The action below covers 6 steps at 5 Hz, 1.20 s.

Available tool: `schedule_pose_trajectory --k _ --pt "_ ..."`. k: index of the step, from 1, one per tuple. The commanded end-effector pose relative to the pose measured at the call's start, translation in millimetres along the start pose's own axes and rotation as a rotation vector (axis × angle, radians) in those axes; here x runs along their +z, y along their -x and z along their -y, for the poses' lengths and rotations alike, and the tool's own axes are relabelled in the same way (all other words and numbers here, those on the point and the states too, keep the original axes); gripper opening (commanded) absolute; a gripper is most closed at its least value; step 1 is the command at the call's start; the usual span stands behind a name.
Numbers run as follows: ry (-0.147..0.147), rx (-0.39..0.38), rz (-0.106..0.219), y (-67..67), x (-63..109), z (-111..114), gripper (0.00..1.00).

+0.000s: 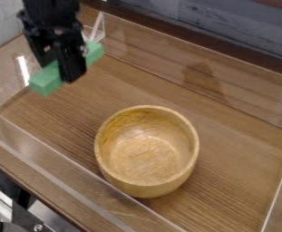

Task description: Remove the green block from inside the brown bowl and put it on the table

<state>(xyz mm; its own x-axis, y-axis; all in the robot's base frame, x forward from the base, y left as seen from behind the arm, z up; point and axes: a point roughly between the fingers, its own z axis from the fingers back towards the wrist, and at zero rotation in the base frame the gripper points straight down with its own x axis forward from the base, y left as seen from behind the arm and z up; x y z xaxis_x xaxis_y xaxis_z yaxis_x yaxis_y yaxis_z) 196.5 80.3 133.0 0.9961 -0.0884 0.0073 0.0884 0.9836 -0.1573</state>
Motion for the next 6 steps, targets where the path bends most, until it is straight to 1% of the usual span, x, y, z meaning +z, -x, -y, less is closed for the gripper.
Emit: schedule_pose_trajectory --k 1,2,3,4,5,6 --pt "-0.027 -0.049 0.027 -7.5 6.5 19 0.0" --pt "-0.027 -0.084 0.018 -7.8 1.0 42 0.0" --pt "-0.032 -0.082 0.019 -3.8 5.9 68 0.0" --pt "-0.035 -0.092 0.016 4.7 -1.5 88 0.0" --pt "-0.041 -0.088 0.03 5.6 -7.7 107 0.0" --pt "-0.051 -0.072 0.045 2.6 -3.0 92 0.0"
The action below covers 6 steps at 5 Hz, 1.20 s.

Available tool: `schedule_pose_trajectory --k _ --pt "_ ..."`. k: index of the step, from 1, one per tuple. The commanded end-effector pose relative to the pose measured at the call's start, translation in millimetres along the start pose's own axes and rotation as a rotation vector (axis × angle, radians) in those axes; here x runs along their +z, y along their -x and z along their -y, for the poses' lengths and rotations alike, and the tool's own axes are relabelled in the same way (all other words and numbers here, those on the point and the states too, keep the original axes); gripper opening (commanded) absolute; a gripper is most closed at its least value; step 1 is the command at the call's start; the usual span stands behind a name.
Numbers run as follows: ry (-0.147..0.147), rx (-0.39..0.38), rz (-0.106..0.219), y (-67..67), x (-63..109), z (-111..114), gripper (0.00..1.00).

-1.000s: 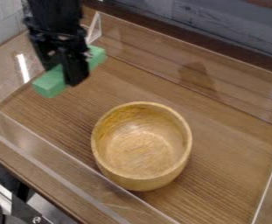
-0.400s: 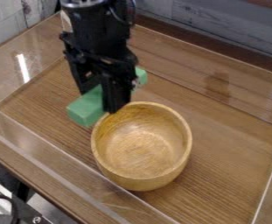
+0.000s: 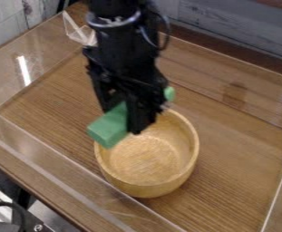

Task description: Remove the green block from inside the brown bowl and put it on the table

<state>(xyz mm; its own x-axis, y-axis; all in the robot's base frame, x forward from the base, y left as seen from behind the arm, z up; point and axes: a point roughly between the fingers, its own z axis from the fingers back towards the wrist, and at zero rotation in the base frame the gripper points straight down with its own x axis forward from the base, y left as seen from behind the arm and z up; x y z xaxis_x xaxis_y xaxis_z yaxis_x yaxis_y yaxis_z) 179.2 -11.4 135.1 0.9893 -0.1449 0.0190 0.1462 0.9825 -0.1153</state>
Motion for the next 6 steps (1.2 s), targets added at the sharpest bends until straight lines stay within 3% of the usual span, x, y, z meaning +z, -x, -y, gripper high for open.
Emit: schedule_pose_trajectory --k 1,3,6 --pt "-0.021 0.016 0.056 -7.1 16.5 -23 0.0" --pt "-0.034 0.026 0.076 -4.2 4.7 -9 0.0" --pt "-0.045 0.047 0.098 -0.6 -6.8 -17 0.0"
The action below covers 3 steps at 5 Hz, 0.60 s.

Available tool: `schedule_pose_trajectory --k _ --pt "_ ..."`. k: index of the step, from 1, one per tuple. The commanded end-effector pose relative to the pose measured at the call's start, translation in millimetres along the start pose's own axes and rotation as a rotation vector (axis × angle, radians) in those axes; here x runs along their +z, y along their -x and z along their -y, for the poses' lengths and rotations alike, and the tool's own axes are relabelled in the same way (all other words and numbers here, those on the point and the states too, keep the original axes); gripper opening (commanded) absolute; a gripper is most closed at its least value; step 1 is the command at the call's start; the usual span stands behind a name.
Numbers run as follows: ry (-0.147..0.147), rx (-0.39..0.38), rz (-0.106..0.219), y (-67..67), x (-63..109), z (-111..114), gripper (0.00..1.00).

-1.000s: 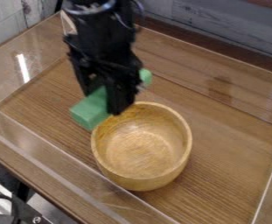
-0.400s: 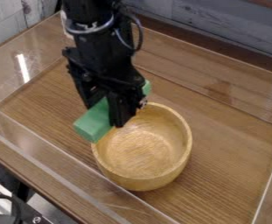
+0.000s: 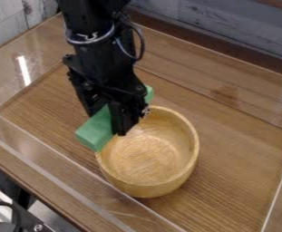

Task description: Remove the green block from inside the brown bowl and put it on the table

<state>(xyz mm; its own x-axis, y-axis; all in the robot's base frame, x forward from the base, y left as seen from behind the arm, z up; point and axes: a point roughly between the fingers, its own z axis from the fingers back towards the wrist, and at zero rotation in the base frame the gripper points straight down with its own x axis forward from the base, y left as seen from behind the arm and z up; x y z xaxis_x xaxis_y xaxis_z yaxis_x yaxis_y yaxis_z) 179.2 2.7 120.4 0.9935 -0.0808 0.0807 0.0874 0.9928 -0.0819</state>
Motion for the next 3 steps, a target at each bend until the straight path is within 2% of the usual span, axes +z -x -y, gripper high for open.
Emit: schedule_pose_trajectory --k 1,3 --pt "-0.008 -0.005 0.041 -2.5 6.2 -13 0.0" --pt "-0.015 0.008 0.061 -4.6 2.9 -30 0.0"
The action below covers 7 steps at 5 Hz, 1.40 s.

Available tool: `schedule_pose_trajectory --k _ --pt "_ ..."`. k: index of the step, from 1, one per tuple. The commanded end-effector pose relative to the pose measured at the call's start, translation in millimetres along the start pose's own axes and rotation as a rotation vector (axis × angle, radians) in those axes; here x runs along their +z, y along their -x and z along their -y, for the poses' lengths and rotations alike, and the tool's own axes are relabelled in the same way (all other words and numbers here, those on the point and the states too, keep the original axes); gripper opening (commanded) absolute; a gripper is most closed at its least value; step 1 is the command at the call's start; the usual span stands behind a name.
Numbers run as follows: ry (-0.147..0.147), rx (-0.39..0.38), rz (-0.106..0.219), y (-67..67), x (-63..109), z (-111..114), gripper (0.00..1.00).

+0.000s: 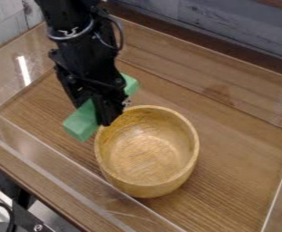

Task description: Remove the green block from inside the brown bowl and put it on the table

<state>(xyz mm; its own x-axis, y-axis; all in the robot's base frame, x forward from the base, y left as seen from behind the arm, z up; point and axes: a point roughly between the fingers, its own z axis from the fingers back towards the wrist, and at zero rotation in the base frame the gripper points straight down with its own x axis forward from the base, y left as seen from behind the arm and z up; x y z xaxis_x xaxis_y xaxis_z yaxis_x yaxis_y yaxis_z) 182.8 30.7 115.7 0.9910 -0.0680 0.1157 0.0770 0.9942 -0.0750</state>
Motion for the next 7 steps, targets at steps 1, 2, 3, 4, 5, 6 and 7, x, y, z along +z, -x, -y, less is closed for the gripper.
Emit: schedule_pose_trajectory --k 1,2,3,4,5,6,7 --pt "-0.01 0.005 0.034 -6.0 3.9 -8 0.0" --pt "-0.014 0.014 0.041 -8.8 1.7 -13 0.0" --pt "-0.017 0.024 0.048 -12.0 0.2 -18 0.0" --pt "-0.021 0.033 0.054 -15.6 -0.7 -24 0.0" --pt "-0.023 0.042 0.06 -18.7 -1.2 -29 0.0" --pt "-0.027 0.051 0.066 -22.0 -2.1 -33 0.0" --pt "-0.031 0.059 0.067 -24.0 -5.0 -36 0.0"
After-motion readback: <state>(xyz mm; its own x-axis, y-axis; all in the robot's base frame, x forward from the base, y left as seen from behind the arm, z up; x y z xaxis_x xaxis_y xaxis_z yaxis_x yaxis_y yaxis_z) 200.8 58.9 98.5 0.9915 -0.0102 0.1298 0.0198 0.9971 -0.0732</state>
